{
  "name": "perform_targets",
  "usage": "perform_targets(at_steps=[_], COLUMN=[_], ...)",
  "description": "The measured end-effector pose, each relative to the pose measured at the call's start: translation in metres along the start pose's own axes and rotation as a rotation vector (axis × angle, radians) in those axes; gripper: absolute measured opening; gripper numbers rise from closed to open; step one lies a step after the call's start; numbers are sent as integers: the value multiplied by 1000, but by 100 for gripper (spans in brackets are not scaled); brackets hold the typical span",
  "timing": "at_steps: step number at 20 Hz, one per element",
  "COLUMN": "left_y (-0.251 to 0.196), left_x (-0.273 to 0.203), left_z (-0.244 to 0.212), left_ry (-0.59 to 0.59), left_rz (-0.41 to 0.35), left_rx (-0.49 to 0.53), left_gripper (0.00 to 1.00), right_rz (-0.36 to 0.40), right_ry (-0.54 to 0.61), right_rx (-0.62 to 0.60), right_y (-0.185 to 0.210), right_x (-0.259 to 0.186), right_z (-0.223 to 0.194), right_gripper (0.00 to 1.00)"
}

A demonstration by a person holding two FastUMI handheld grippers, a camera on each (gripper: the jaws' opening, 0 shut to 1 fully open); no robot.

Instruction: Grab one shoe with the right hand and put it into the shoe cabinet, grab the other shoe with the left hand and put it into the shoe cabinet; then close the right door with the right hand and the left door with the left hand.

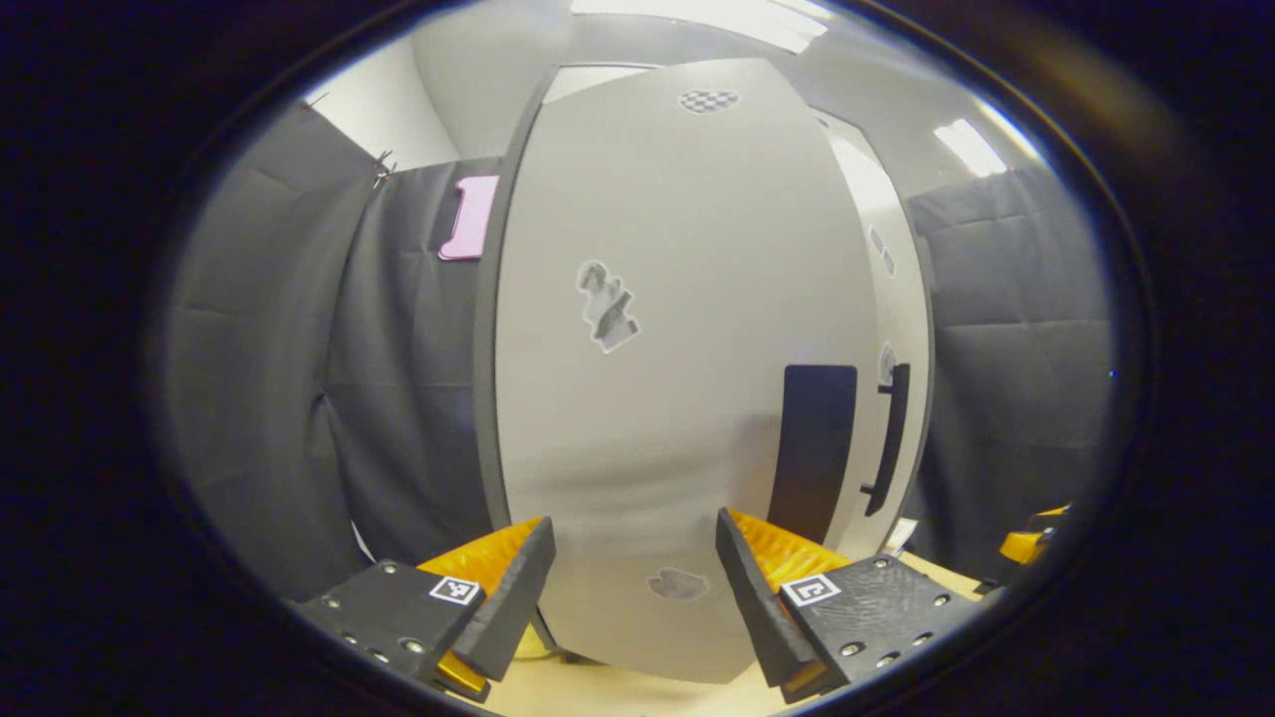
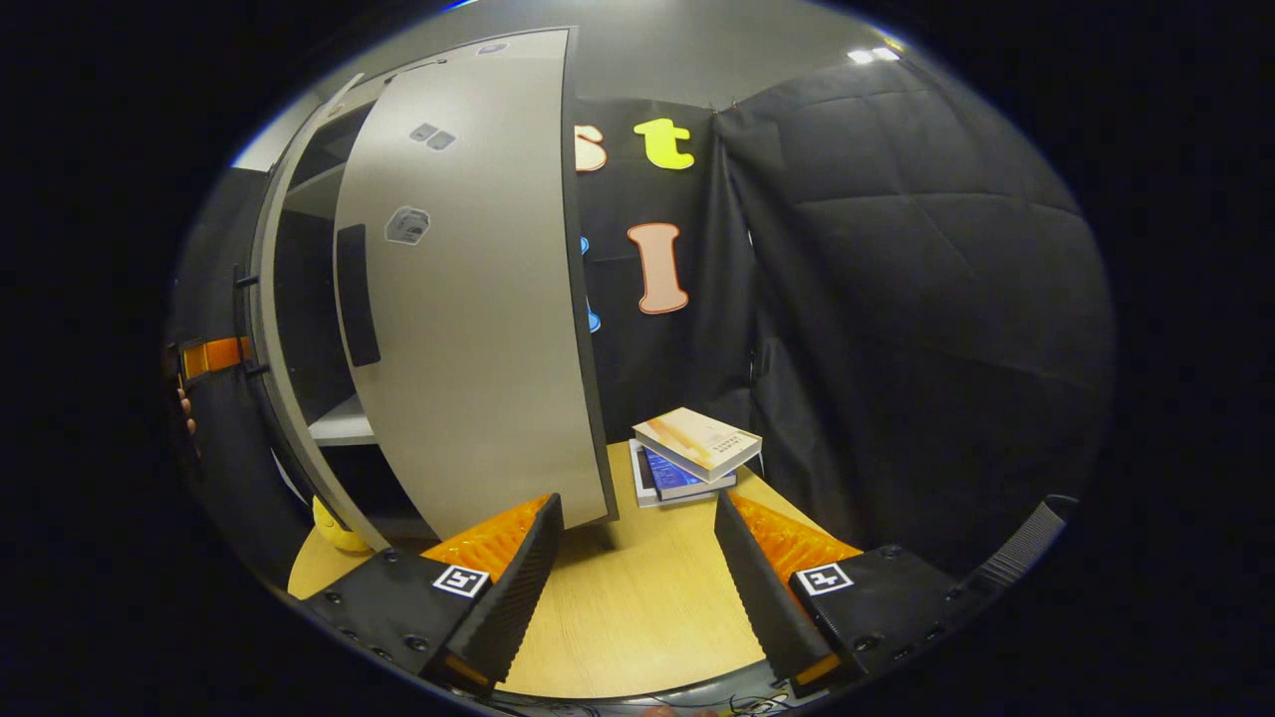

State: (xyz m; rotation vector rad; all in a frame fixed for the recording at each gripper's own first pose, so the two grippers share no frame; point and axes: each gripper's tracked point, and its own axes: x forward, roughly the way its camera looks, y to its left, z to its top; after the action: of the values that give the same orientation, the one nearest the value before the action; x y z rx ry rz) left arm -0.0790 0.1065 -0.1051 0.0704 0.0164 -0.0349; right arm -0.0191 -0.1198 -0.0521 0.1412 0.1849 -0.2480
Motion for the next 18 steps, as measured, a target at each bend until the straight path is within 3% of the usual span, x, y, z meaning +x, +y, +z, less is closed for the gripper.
perform_targets(at_steps=[1, 2, 6, 10, 14, 18], left_y=[1, 1, 8, -2, -1, 11], left_x=[2, 4, 13, 4, -29, -70], left_z=[1, 0, -8, -13, -14, -6], left_ry=[-9, -12, 12, 32, 9, -33], left_rz=[26, 41, 45, 5, 8, 10], left_rx=[1, -16, -128, -195, -153, -118], left_gripper=[97, 89, 90, 90, 89, 89], right_rz=[-9, -20, -39, -24, 24, 47], right_ry=[8, 13, 31, 26, -7, -33], right_rx=[2, 7, 28, 45, 33, 33], right_y=[-4, -10, -21, -15, 4, 27], right_x=[-4, -9, -18, -18, -15, -11], right_z=[-4, -6, -16, -13, 2, 17], right_gripper=[96, 96, 96, 92, 96, 92])
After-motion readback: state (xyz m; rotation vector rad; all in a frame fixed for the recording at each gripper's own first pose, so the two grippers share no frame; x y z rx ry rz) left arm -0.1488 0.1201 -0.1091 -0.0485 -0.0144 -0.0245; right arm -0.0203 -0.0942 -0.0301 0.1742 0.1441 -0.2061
